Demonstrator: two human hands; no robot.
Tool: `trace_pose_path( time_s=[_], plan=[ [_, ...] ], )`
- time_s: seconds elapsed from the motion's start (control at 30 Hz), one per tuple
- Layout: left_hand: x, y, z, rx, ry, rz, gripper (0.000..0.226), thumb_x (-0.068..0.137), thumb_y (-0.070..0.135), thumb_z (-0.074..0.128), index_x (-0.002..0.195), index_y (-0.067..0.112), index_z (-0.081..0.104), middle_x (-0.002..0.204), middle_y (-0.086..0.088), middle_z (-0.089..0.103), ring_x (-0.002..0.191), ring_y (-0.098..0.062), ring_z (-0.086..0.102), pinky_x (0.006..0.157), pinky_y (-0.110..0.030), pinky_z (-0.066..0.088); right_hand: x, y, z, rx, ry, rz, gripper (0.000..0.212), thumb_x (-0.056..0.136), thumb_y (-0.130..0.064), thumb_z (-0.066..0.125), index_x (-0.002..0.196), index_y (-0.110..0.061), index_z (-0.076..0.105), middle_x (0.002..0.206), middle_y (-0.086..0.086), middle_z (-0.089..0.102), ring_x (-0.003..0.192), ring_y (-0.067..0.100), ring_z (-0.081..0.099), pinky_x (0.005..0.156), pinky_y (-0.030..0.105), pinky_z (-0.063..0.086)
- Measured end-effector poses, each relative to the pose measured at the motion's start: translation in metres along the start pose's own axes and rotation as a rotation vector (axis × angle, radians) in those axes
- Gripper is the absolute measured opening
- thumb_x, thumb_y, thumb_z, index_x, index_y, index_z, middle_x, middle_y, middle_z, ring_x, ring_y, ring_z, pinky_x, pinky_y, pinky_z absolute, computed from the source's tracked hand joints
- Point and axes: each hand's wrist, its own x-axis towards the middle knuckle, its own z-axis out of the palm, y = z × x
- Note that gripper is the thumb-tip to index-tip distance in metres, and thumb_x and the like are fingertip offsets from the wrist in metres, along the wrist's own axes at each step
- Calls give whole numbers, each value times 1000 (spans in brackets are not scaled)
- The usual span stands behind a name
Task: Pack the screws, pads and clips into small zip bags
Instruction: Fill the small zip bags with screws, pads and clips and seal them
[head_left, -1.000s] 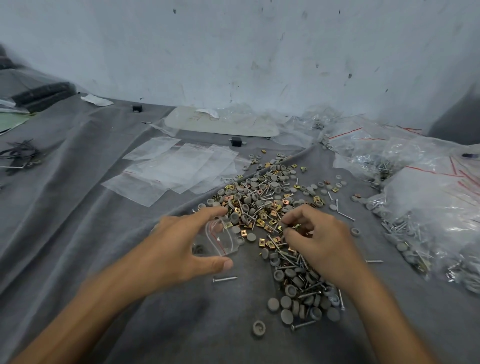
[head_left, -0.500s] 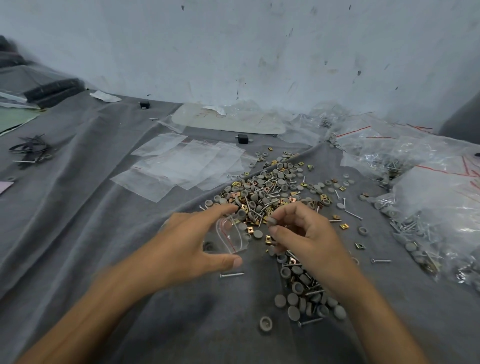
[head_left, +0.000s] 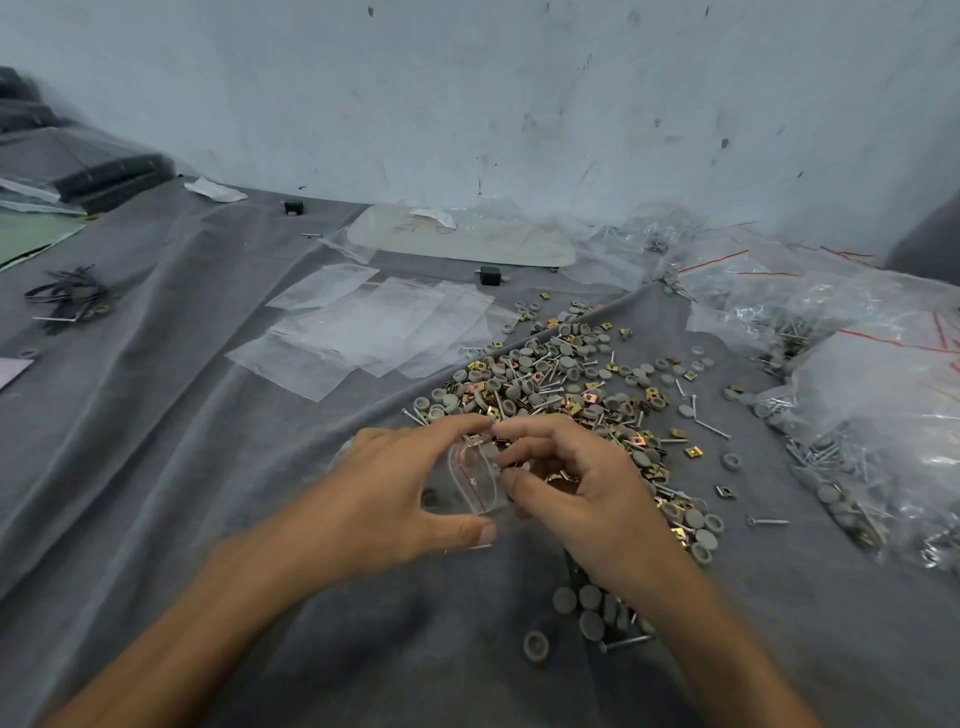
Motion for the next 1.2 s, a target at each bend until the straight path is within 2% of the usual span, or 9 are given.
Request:
trace_pose_path(
  time_s=[0.2, 0.33, 0.4, 0.57, 0.73, 0.83, 0.93, 1.07, 1.2],
  plan=[
    [0, -1, 1, -13, 0, 16, 89, 77, 64, 73, 150, 52, 24, 150, 26, 42, 125, 6, 30, 110, -23, 23, 0, -3, -2, 9, 14, 9, 31, 86, -20, 70, 108, -42, 69, 102, -13, 74, 88, 12, 70, 76, 33, 61],
    [1, -4, 3, -2, 5, 24, 90, 77, 67, 72, 151, 51, 24, 150, 24, 43, 138, -2, 35, 117, -29, 26, -1, -4, 1, 67, 5, -3, 32, 90, -8, 68, 106, -36, 70, 103, -12, 76, 98, 9, 71, 77, 25, 58],
    [1, -6, 4, 2, 11, 26, 90, 77, 68, 72, 150, 52, 23, 150, 25, 43, 137, -1, 34, 116, -28, 25, 0, -4, 3, 83, 5, -12, 30, 90, -4, 69, 102, -32, 71, 102, -12, 76, 99, 8, 71, 75, 21, 56],
    [2, -7, 5, -3, 17, 28, 89, 76, 68, 72, 150, 52, 24, 150, 26, 43, 127, 4, 32, 107, -22, 22, 0, -6, 5, 155, 5, 17, 25, 89, -9, 69, 97, -33, 71, 100, -8, 76, 86, 7, 70, 68, 24, 57],
    [0, -7, 4, -12, 9, 22, 89, 75, 69, 71, 149, 53, 23, 148, 25, 44, 115, 6, 27, 103, -21, 23, 1, -4, 6, 324, 28, 133, 31, 93, 1, 66, 96, -28, 75, 97, 0, 76, 81, 13, 69, 67, 24, 56],
    [0, -7, 3, -10, 3, 11, 89, 75, 70, 70, 149, 54, 23, 148, 24, 45, 125, 0, 34, 104, -21, 23, 4, -3, 4, 642, 62, 300, 26, 87, 1, 68, 93, -21, 78, 94, 6, 74, 77, 13, 67, 65, 26, 56],
    [0, -7, 3, -13, -3, 2, 89, 75, 70, 70, 149, 54, 23, 147, 24, 46, 125, -1, 33, 102, -22, 23, 5, -3, 2, 833, 53, 381, 22, 77, -4, 69, 95, -14, 78, 93, 10, 72, 70, 12, 66, 61, 26, 56],
    [0, -6, 2, -3, 1, 8, 90, 76, 69, 71, 150, 51, 24, 149, 22, 46, 135, -6, 36, 109, -24, 25, 5, -4, 8, 869, -4, 417, 21, 76, -4, 69, 94, -12, 77, 94, 14, 67, 71, 14, 65, 60, 27, 57],
    [0, -5, 1, -7, 5, 12, 90, 75, 69, 72, 150, 50, 26, 150, 22, 45, 139, -7, 36, 114, -29, 26, 3, -5, 10, 786, -20, 373, 20, 76, -6, 70, 88, -18, 79, 93, 9, 71, 72, 13, 65, 62, 26, 57]
  ],
)
